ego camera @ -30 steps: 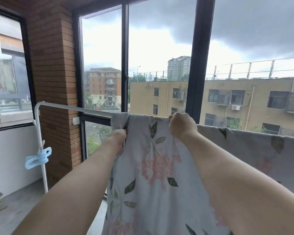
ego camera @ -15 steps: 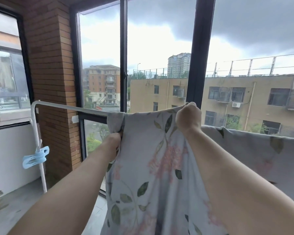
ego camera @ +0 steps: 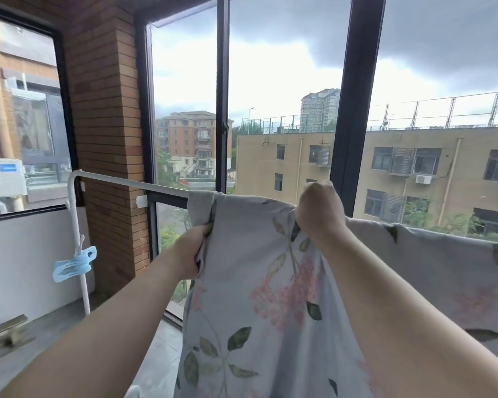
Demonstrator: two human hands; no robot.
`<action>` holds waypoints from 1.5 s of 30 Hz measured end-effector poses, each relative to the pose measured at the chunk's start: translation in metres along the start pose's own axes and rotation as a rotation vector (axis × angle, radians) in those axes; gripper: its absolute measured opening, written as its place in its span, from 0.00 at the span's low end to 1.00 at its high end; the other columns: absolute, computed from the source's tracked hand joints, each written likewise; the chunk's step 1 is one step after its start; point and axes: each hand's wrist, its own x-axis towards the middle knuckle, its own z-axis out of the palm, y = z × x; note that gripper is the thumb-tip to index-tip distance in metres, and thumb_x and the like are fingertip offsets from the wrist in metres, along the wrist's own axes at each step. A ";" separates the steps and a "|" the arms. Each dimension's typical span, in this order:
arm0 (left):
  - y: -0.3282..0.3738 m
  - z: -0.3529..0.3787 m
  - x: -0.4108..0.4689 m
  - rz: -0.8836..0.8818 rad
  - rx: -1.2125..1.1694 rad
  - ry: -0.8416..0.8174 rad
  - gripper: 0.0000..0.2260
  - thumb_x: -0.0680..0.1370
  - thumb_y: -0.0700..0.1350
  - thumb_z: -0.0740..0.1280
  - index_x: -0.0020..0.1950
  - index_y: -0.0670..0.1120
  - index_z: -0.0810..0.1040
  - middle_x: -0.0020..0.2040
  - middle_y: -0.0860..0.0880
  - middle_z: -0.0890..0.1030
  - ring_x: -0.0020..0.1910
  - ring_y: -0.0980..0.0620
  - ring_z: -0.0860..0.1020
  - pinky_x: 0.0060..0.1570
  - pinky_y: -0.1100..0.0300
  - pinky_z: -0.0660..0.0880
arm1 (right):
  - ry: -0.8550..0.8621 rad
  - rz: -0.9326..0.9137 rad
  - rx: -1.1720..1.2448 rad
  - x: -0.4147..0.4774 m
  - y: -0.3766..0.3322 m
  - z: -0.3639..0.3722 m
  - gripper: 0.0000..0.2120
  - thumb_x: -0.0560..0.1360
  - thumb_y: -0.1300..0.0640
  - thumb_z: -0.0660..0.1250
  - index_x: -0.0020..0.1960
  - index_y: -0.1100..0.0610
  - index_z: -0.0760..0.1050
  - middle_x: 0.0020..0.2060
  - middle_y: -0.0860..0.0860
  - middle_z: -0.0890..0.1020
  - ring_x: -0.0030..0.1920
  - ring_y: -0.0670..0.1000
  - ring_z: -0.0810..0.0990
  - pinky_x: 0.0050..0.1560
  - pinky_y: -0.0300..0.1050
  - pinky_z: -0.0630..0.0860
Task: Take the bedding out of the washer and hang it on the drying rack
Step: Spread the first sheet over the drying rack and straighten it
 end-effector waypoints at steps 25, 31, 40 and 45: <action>0.004 -0.013 0.029 -0.050 -0.378 -0.970 0.21 0.67 0.53 0.76 0.54 0.42 0.86 0.51 0.40 0.85 0.47 0.41 0.85 0.48 0.47 0.82 | 0.183 0.482 -0.240 -0.021 -0.048 0.016 0.13 0.77 0.65 0.55 0.55 0.56 0.75 0.53 0.59 0.81 0.57 0.60 0.79 0.68 0.59 0.68; 0.011 -0.025 0.033 -0.132 -0.215 -0.890 0.25 0.70 0.49 0.75 0.64 0.38 0.81 0.58 0.39 0.82 0.55 0.39 0.82 0.59 0.46 0.78 | 0.214 0.346 -0.280 -0.030 -0.045 0.014 0.10 0.80 0.68 0.54 0.53 0.60 0.72 0.45 0.60 0.81 0.46 0.60 0.80 0.42 0.51 0.72; 0.029 -0.037 0.032 -0.018 -0.263 -0.788 0.25 0.76 0.52 0.68 0.70 0.42 0.77 0.61 0.40 0.81 0.57 0.40 0.80 0.65 0.46 0.72 | 0.149 0.371 -0.550 -0.058 0.008 -0.041 0.09 0.79 0.70 0.53 0.50 0.59 0.67 0.45 0.59 0.77 0.42 0.59 0.76 0.42 0.50 0.70; 0.031 -0.032 0.028 0.004 -0.246 -0.740 0.21 0.79 0.47 0.65 0.71 0.41 0.76 0.62 0.38 0.80 0.60 0.39 0.79 0.68 0.44 0.70 | 0.140 0.604 -0.679 -0.066 0.030 -0.074 0.14 0.78 0.67 0.55 0.61 0.63 0.72 0.58 0.64 0.77 0.60 0.65 0.76 0.62 0.62 0.73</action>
